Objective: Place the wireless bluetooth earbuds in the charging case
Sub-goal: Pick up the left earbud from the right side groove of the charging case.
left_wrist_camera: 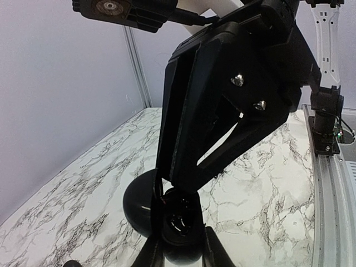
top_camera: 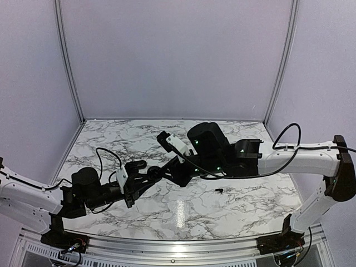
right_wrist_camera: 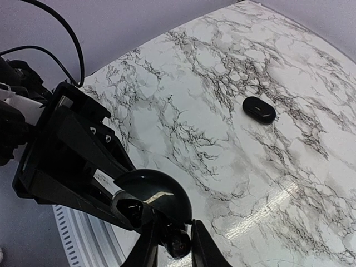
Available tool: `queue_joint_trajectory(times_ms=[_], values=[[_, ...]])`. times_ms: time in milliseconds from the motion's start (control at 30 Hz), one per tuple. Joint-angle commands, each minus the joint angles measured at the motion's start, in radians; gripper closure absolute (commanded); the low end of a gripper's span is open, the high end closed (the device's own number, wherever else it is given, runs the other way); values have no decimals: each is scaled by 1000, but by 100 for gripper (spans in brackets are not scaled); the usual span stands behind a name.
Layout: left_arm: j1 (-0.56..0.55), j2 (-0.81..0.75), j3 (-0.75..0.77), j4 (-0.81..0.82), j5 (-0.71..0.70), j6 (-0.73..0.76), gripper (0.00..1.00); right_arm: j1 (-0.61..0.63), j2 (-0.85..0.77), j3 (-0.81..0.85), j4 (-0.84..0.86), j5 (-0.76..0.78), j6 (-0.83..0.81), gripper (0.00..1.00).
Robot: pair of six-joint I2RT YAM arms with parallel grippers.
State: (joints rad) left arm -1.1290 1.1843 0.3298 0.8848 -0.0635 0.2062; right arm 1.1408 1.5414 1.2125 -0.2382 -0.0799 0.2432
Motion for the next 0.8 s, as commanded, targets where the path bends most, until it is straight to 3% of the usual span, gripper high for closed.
queue_joint_trajectory(times_ms=[0, 267, 767], values=[[6, -3, 29, 26, -9, 8, 100, -6, 1, 33, 3, 5, 4, 81], [7, -20, 10, 26, 0, 10, 100, -6, -23, 48, -15, -12, -31, 91], [21, 1, -13, 25, 6, -8, 100, -13, -58, 57, -89, 13, -108, 99]])
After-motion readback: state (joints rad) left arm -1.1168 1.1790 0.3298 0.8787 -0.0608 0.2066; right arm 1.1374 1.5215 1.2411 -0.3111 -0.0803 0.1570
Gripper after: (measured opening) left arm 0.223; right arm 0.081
